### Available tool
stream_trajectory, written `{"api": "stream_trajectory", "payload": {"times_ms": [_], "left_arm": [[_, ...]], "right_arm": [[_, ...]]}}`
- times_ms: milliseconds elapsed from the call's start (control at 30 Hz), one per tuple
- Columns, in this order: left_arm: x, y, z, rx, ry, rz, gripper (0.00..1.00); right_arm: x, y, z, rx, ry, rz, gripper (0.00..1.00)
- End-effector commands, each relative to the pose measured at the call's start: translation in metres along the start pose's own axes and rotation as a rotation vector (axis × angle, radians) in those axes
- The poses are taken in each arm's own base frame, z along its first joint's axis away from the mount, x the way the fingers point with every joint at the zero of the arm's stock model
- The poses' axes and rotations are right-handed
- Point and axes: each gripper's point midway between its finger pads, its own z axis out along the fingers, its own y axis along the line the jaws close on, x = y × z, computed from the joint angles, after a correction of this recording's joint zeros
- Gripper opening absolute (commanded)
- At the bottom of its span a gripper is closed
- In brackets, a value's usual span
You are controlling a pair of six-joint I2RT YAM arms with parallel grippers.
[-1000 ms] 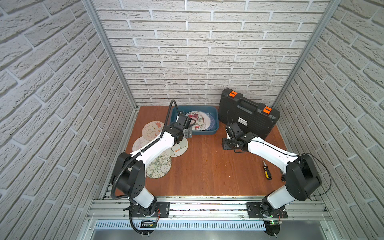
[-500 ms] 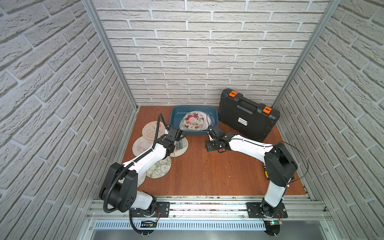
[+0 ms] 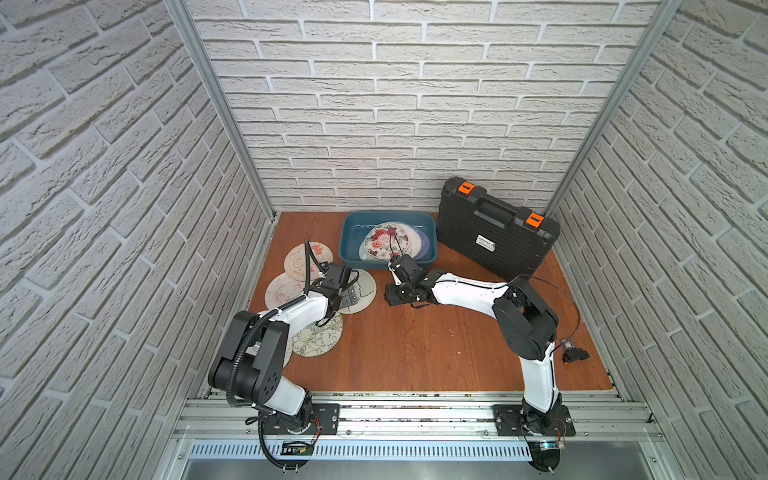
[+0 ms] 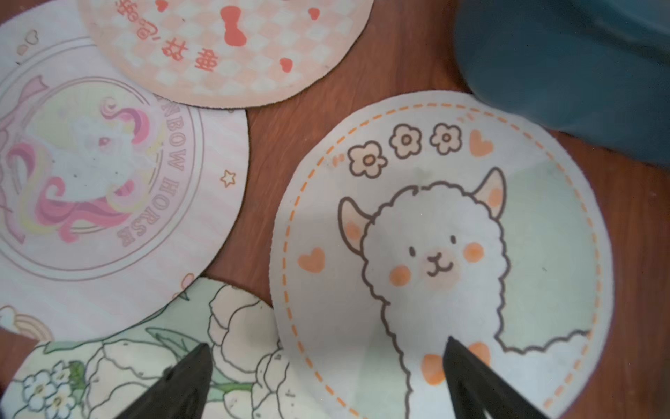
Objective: Put the coasters into the storage box
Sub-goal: Pick up the coaster from the center of the board.
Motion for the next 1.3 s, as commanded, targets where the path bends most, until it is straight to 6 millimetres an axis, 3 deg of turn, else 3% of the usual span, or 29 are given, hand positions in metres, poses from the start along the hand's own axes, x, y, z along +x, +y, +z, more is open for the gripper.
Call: {"api": "stream_trajectory", "payload": {"times_ms": [0,567,833,1267], "left_arm": [[-0.013,-0.008,0.006,0.053,-0.042,-0.05,0.98],[-0.009,-0.014,0.033,0.092,0.011,-0.092,0.98],[-0.004,-0.02,0.038,0.12,0.034,-0.111,0.98],[0.0,-0.026,0.044,0.141,0.055,-0.122,0.98]], "right_arm": [[-0.01,0.025,0.003,-0.075,-0.037,0.001,0.52],[-0.004,0.041,0.046,-0.095,0.01,0.011,0.52],[0.001,0.058,0.066,-0.161,0.046,0.012,0.52],[0.008,0.085,0.078,-0.267,0.077,-0.018,0.51]]}}
